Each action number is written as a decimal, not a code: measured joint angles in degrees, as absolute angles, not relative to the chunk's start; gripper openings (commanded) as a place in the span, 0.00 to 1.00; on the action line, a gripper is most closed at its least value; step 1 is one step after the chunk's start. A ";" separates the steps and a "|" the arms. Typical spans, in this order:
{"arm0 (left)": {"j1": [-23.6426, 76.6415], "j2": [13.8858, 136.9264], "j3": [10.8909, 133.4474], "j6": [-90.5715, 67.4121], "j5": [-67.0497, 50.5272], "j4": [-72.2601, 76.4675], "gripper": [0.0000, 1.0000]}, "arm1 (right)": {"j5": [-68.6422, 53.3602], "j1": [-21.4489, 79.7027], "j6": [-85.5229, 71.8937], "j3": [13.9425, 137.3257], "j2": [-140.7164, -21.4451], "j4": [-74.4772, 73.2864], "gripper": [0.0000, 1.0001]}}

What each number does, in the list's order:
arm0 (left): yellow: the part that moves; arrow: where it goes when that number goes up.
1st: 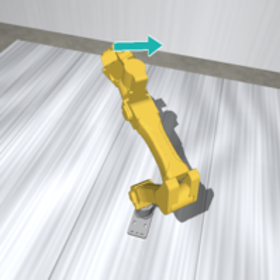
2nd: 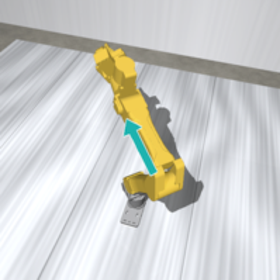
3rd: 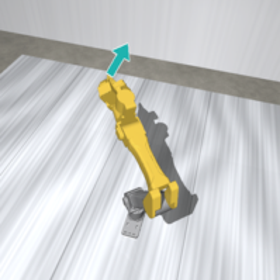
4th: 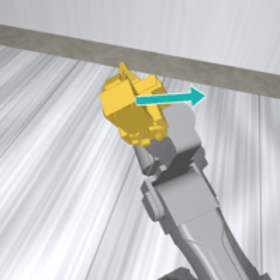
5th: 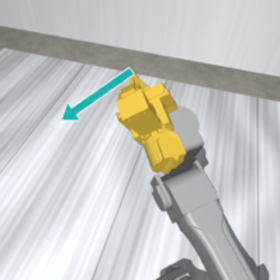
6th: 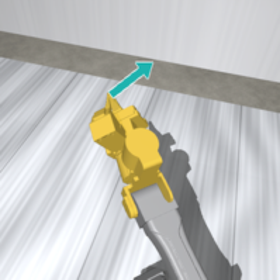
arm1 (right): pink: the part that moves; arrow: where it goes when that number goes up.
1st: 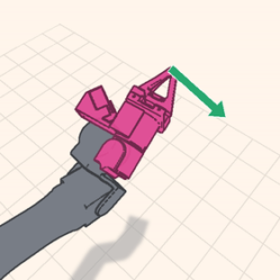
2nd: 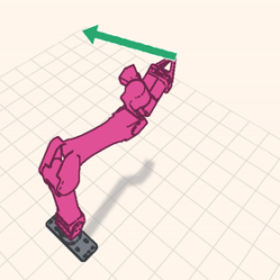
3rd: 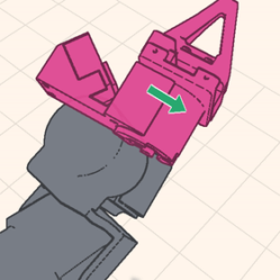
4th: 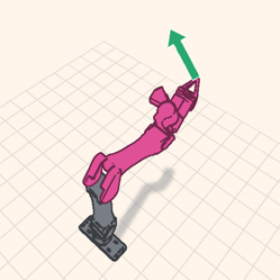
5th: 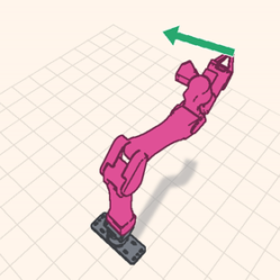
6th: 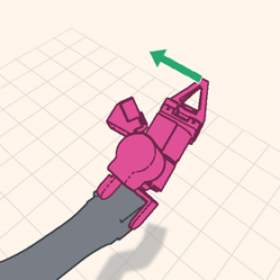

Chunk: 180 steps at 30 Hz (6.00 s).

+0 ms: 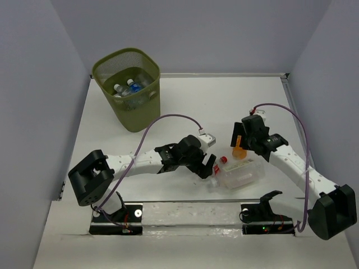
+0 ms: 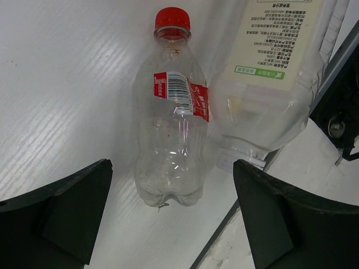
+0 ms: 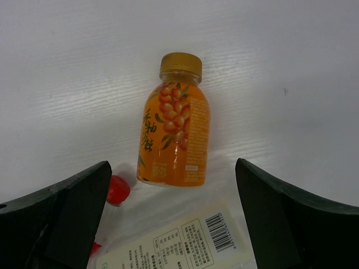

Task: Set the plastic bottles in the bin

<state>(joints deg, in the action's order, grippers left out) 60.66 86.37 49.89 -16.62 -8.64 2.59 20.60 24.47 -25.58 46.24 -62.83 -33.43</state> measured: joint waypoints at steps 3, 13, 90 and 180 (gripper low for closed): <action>60.73 87.07 49.89 -16.60 -9.30 2.79 0.99 | 20.43 22.90 -25.91 46.22 -65.93 -32.97 0.99; 61.08 90.41 50.00 -16.53 -9.69 2.57 0.99 | 14.96 19.38 -25.36 46.02 -77.23 -26.87 0.94; 14.79 41.45 61.87 -18.98 9.21 -10.57 0.99 | -6.76 42.94 -21.30 96.86 -95.20 -2.72 0.37; 62.59 88.27 64.45 -9.23 22.41 0.64 0.37 | 26.52 41.98 -15.27 45.93 -13.61 -10.79 0.89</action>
<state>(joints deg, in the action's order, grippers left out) 62.59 88.27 64.45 -9.23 22.41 0.64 26.52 41.98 -15.27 45.93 -13.61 -10.79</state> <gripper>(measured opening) 0.880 0.895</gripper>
